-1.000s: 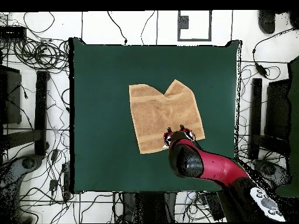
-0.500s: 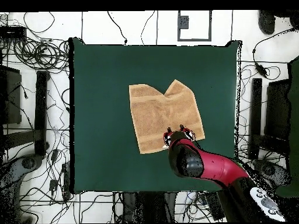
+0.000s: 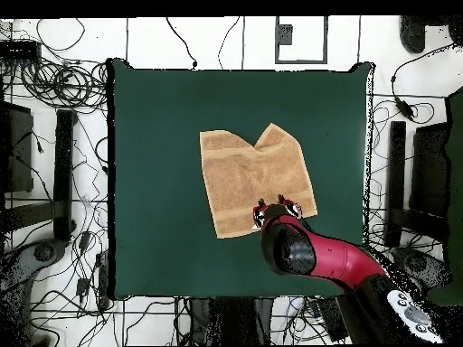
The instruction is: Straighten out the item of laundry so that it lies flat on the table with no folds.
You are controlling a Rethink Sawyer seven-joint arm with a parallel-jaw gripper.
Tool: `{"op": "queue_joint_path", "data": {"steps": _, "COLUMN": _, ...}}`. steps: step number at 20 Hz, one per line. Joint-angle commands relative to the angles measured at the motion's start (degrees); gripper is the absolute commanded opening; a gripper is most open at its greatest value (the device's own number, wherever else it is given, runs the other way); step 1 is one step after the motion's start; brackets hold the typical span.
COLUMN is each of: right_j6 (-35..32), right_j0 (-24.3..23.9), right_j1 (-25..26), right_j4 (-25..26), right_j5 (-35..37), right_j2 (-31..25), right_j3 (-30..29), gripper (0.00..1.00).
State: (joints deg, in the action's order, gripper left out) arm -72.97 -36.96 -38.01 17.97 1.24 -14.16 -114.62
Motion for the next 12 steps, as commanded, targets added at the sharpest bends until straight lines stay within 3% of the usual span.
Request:
{"op": "queue_joint_path", "data": {"steps": 1, "right_j6": -7.48, "right_j0": 0.83, "right_j1": 2.12, "right_j4": -2.43, "right_j5": 7.15, "right_j2": -6.84, "right_j3": 2.56, "gripper": 1.00}}
{"op": "queue_joint_path", "data": {"steps": 7, "right_j6": -7.34, "right_j0": 0.70, "right_j1": 2.75, "right_j4": -1.86, "right_j5": 6.36, "right_j2": -6.56, "right_j3": 2.99, "gripper": 1.00}}
{"op": "queue_joint_path", "data": {"steps": 12, "right_j6": -5.86, "right_j0": -0.56, "right_j1": -0.29, "right_j4": -2.67, "right_j5": 10.43, "right_j2": -7.57, "right_j3": 2.72, "gripper": 1.00}}
